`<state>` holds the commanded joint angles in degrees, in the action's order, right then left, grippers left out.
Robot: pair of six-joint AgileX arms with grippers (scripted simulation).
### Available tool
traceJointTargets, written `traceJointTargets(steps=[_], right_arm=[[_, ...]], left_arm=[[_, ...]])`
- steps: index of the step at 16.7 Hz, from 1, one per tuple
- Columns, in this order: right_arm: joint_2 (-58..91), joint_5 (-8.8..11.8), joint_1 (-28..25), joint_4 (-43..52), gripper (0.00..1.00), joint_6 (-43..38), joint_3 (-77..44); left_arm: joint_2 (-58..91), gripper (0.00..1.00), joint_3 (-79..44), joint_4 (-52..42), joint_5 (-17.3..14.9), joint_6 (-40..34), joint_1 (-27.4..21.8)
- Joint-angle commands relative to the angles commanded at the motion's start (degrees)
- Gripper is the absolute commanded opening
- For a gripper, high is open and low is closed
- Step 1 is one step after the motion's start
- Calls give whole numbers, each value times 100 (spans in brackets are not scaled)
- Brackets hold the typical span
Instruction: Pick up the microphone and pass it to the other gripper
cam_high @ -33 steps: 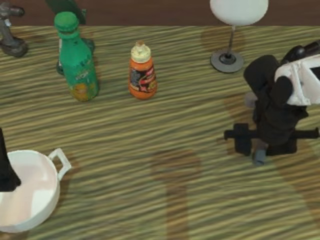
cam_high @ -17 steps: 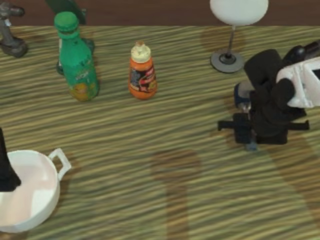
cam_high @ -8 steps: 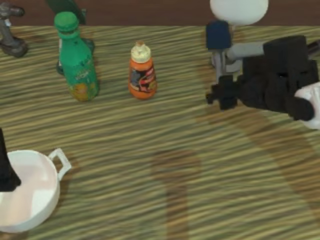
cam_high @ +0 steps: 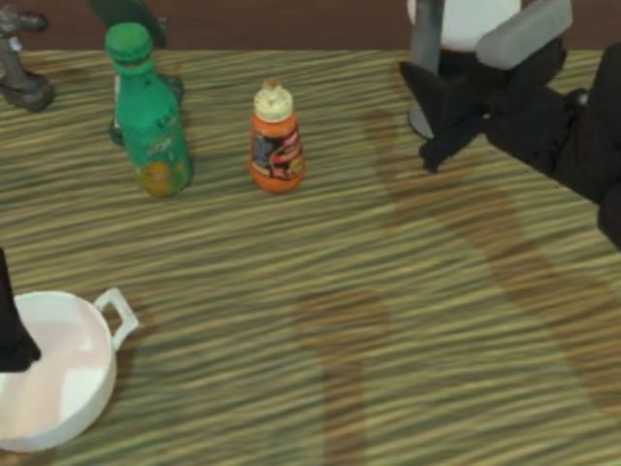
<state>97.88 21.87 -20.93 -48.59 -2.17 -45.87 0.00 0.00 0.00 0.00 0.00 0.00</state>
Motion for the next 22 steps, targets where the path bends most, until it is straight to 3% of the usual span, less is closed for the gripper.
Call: traceJointTargets(steps=[3, 8, 10, 16, 18, 22], right_arm=[[-163, 121, 6, -312, 0, 118, 92], [-148, 95, -31, -299, 0, 102, 68], [-196, -111, -224, -298, 0, 93, 99], [-511, -1179, -1364, -265, 0, -5, 290], [-579, -1318, -1503, -270, 0, -15, 307], [-559, -1300, -1487, -271, 0, -23, 290]], left_arm=[[0, 100, 0, 0, 0, 0, 0], [0, 100, 0, 0, 0, 0, 0], [0, 100, 0, 0, 0, 0, 0], [0, 100, 0, 0, 0, 0, 0], [0, 100, 0, 0, 0, 0, 0], [0, 100, 0, 0, 0, 0, 0]])
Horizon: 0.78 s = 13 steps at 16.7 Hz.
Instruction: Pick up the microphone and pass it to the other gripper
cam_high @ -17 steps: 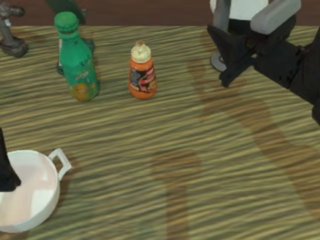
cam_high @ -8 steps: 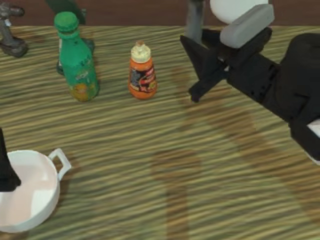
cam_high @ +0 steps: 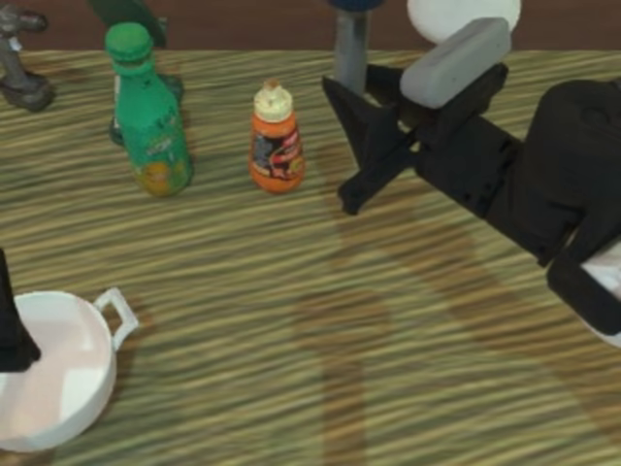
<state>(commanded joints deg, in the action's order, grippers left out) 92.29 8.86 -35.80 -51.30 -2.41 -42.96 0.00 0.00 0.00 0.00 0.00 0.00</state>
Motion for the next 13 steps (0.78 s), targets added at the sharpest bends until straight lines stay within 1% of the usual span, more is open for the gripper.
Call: traceJointTargets(steps=[6, 8, 10, 13], right_arm=[[-20, -18, -17, 1, 0, 8, 17], [-20, -18, -17, 1, 0, 8, 17], [-20, -18, -17, 1, 0, 8, 17], [-20, -18, -17, 1, 0, 8, 17]], left_arm=[[0, 100, 0, 0, 0, 0, 0], [75, 100, -55, 35, -54, 3, -38], [386, 100, -268, 173, -255, 12, -174], [1313, 100, -836, 545, -753, 29, -505]])
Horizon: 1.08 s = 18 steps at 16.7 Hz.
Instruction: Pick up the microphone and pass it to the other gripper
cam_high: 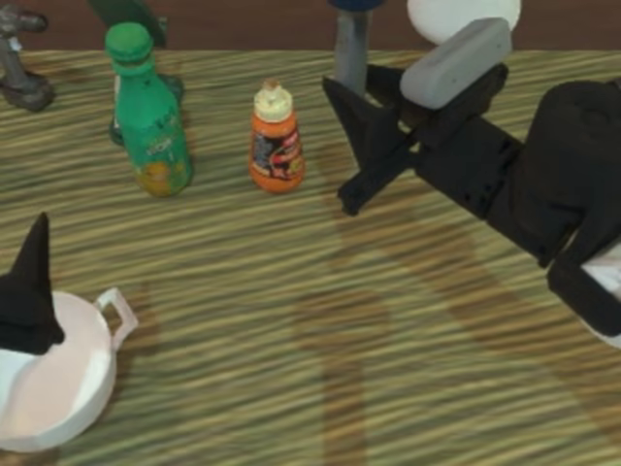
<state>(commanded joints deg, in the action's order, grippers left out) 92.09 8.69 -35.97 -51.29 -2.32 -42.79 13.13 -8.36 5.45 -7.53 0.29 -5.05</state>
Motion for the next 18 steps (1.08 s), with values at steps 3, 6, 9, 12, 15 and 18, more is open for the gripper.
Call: traceJointTargets(steps=[3, 6, 9, 12, 15, 18], right_arm=[[0, 0, 0, 0, 0, 0, 0], [0, 0, 0, 0, 0, 0, 0], [0, 0, 0, 0, 0, 0, 0], [0, 0, 0, 0, 0, 0, 0], [0, 0, 0, 0, 0, 0, 0], [0, 0, 0, 0, 0, 0, 0]], left_arm=[[1353, 100, -762, 513, -629, 17, -416], [2809, 100, -1574, 1069, -1283, 39, -851], [4096, 100, -2306, 1569, -1878, 64, -1247], [5012, 100, -2841, 1925, -2331, 78, -1548], [5458, 100, -3100, 2092, -2564, 78, -1702], [5491, 100, -3118, 2103, -2580, 78, -1712]])
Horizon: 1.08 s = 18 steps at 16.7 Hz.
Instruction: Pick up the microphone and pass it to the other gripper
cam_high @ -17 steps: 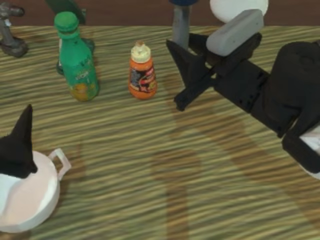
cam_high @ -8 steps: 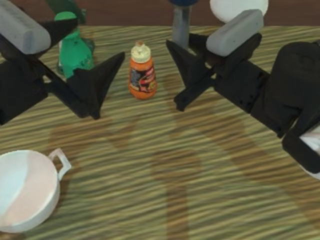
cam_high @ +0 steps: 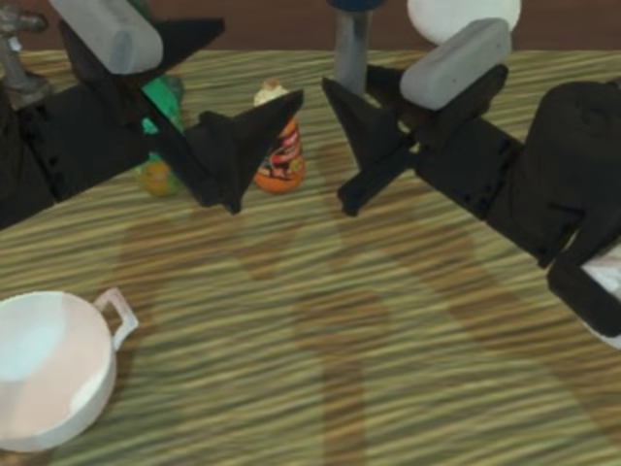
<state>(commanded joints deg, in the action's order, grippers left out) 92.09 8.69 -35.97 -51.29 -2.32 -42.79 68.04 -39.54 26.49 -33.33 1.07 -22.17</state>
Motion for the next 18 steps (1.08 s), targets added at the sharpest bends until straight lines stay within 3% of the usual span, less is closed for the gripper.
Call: traceJointTargets(steps=[5, 13, 17, 18], right_arm=[[0, 0, 0, 0, 0, 0, 0], [0, 0, 0, 0, 0, 0, 0], [0, 0, 0, 0, 0, 0, 0], [0, 0, 0, 0, 0, 0, 0]], left_arm=[[212, 100, -183, 63, 112, -4, -108], [2063, 100, -1554, 525, 910, -25, -942], [2118, 100, -1605, 540, 943, -27, -977], [2118, 92, -1605, 540, 943, -27, -977]])
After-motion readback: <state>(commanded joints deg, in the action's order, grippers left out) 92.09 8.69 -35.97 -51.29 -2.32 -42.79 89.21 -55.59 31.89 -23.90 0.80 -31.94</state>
